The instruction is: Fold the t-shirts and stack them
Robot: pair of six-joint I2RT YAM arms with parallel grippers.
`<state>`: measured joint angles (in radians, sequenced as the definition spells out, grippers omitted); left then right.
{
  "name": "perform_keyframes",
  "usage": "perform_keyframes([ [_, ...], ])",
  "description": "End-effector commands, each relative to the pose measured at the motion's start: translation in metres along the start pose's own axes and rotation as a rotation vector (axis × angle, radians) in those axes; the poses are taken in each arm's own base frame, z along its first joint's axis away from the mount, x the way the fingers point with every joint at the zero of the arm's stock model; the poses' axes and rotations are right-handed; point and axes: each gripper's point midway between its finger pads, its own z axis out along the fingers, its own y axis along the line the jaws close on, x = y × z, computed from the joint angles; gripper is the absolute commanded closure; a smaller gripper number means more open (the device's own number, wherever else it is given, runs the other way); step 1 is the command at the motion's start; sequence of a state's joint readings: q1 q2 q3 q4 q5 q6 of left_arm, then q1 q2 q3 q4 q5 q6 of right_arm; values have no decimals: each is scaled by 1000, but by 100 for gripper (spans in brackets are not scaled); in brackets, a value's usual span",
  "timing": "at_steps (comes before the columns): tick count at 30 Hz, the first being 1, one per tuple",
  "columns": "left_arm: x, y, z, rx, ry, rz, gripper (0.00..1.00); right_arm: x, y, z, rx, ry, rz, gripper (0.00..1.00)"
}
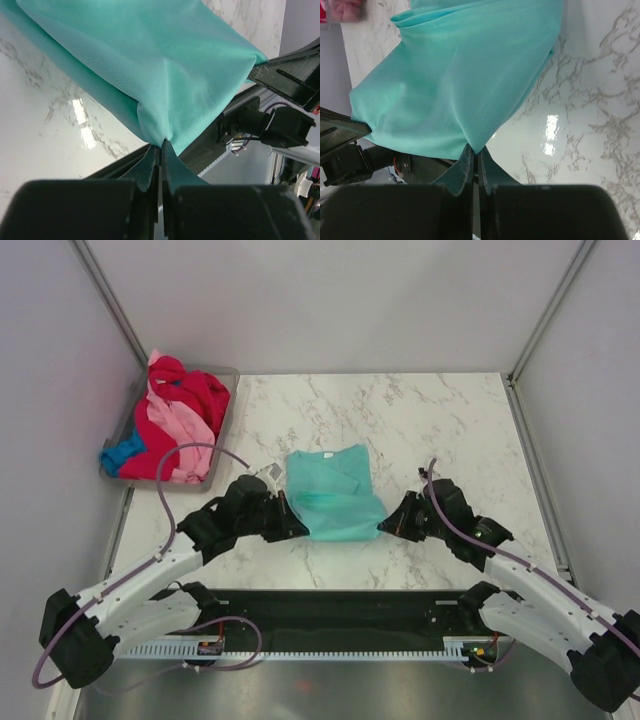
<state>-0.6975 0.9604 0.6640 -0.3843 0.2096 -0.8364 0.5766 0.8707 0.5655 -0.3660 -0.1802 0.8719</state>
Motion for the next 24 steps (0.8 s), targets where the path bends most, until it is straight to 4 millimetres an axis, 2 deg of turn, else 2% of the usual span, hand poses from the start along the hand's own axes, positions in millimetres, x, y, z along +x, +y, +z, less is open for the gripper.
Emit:
perform_keyframes([
  [1,18,0,-19,-55,40,-97,98,12,2,-14,64,21,49,100],
  [4,26,1,-28,-67,64,-135,98,8,12,-23,72,8,24,100],
  [6,21,-3,-35,-76,56,-130,98,0,18,-24,82,-1,0,100],
  [7,21,2,-38,-114,57,-125,96,-4,19,-24,91,-11,-9,100],
  [8,10,-6,-45,-111,33,-101,94,-11,24,-23,108,-12,-33,100],
  [9,7,-5,-45,-143,34,-93,93,-17,27,-22,119,-23,-44,100],
  [10,3,3,-49,-196,25,-73,92,-26,38,-24,104,-34,-59,100],
  [11,-9,-4,-53,-200,0,-65,90,-31,37,-17,137,-34,-78,100],
  [14,-28,3,-55,-253,-19,-71,89,-46,48,-1,160,-17,-107,100],
  [15,-39,9,-56,-267,-40,-103,89,-50,48,4,169,-9,-124,100],
  [16,-41,11,-54,-264,-20,-108,89,-50,50,9,161,18,-124,100],
  [17,-49,10,-55,-257,-30,-116,89,-59,48,18,177,28,-113,100],
  [18,-60,17,-56,-273,-52,-142,89,-63,46,23,178,36,-116,100],
  [19,-64,22,-53,-278,-34,-141,90,-66,51,27,154,48,-113,100],
  [20,-72,23,-52,-274,-43,-145,90,-72,43,36,172,56,-96,100],
  [22,-84,30,-49,-276,-47,-161,91,-80,44,44,157,60,-103,100],
  [24,-97,36,-38,-279,-39,-177,93,-86,36,56,168,82,-93,100],
])
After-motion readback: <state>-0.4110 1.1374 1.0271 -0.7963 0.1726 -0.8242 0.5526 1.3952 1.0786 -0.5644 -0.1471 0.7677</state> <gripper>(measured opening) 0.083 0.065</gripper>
